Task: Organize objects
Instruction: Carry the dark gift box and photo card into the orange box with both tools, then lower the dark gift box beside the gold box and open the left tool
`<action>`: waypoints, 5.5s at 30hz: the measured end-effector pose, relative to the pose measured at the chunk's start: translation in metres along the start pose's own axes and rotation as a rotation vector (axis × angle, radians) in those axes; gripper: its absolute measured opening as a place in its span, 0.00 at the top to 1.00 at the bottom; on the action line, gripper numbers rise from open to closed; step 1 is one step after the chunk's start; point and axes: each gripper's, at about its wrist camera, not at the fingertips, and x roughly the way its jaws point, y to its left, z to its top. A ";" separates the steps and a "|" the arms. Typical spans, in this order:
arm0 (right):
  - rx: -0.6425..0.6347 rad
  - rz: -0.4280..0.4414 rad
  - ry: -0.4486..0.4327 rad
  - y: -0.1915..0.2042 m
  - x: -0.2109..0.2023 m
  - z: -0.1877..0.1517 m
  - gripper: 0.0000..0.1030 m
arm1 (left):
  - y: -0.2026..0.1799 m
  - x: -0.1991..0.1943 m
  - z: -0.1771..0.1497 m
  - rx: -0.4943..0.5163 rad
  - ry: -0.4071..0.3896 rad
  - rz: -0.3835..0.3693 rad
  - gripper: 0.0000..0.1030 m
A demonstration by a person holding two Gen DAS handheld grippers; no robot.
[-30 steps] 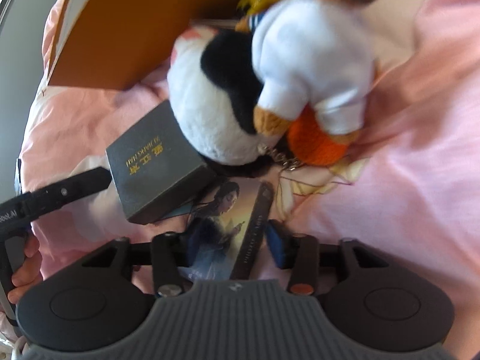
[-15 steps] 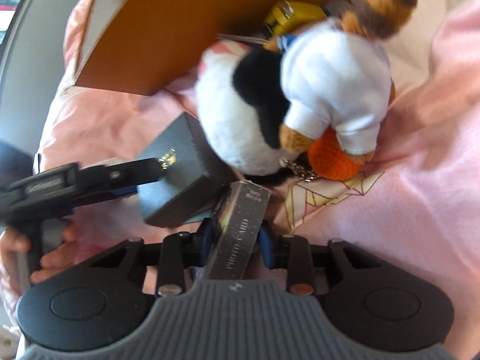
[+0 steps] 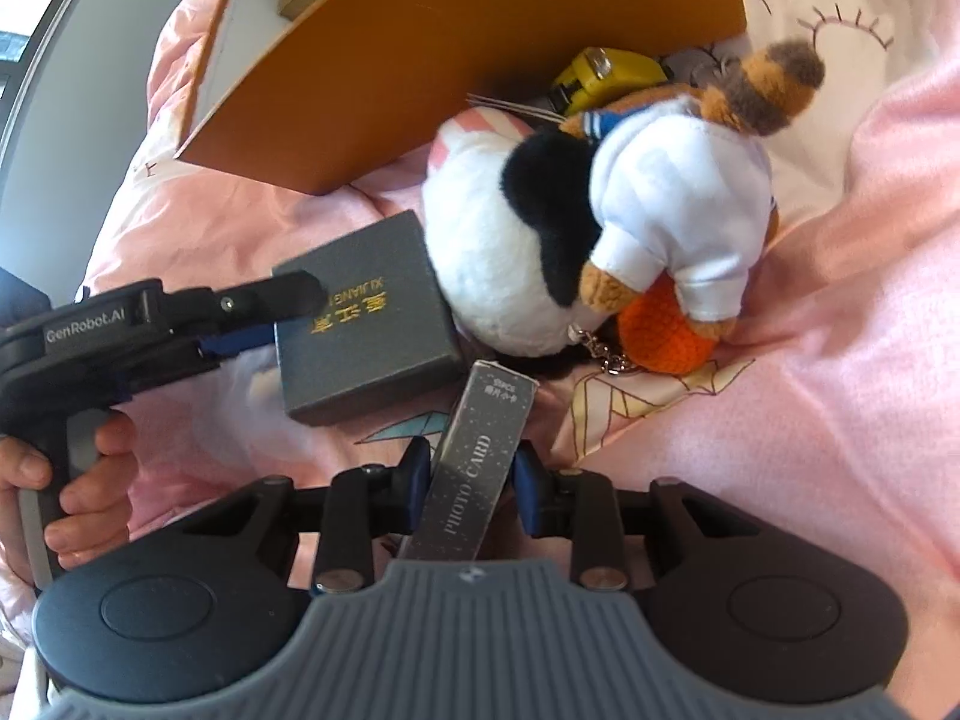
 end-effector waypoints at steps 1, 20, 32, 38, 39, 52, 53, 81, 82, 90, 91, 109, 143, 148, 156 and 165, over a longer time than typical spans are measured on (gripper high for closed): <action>-0.008 0.005 -0.008 0.002 -0.003 -0.001 0.73 | -0.002 -0.004 0.000 0.018 -0.016 0.001 0.59; -0.166 -0.029 -0.272 0.043 -0.093 0.019 0.76 | -0.042 -0.069 0.014 0.182 -0.221 -0.045 0.72; -0.255 -0.027 -0.371 0.071 -0.115 0.046 0.76 | -0.059 -0.079 0.033 0.242 -0.274 -0.050 0.76; -0.266 -0.030 -0.390 0.073 -0.116 0.061 0.76 | -0.060 -0.084 0.047 0.252 -0.274 -0.068 1.00; -0.266 -0.032 -0.394 0.073 -0.116 0.063 0.76 | -0.061 -0.085 0.049 0.252 -0.280 -0.072 1.00; -0.227 0.009 -0.339 0.059 -0.096 0.059 0.76 | -0.047 -0.053 0.032 0.352 -0.095 0.023 0.73; -0.221 0.009 -0.332 0.057 -0.092 0.057 0.76 | -0.042 -0.047 0.029 0.341 -0.073 0.036 0.65; -0.145 -0.015 -0.290 0.033 -0.045 0.057 0.76 | 0.036 0.048 0.035 -0.139 0.097 -0.001 0.37; -0.144 -0.016 -0.289 0.033 -0.045 0.057 0.76 | 0.036 0.045 0.035 -0.139 0.090 0.003 0.40; -0.142 -0.022 -0.288 0.035 -0.042 0.059 0.76 | 0.033 0.014 0.033 -0.115 0.007 0.004 0.58; -0.146 -0.024 -0.290 0.035 -0.042 0.059 0.77 | 0.030 0.009 0.031 -0.098 -0.007 0.003 0.58; -0.274 0.007 -0.489 0.070 -0.116 0.068 0.77 | -0.058 -0.077 0.049 0.175 -0.272 -0.091 0.59; -0.108 -0.099 -0.445 0.012 -0.038 0.243 0.77 | -0.043 0.084 0.204 0.204 -0.171 0.112 0.59; -0.118 -0.094 -0.425 0.014 -0.029 0.248 0.77 | -0.049 0.085 0.206 0.247 -0.164 0.152 0.58; -0.123 -0.125 -0.419 0.018 -0.020 0.256 0.77 | -0.060 0.069 0.201 0.329 -0.226 0.223 0.50; -0.185 -0.163 -0.400 0.041 0.000 0.270 0.77 | -0.054 0.032 0.201 0.307 -0.302 0.213 0.50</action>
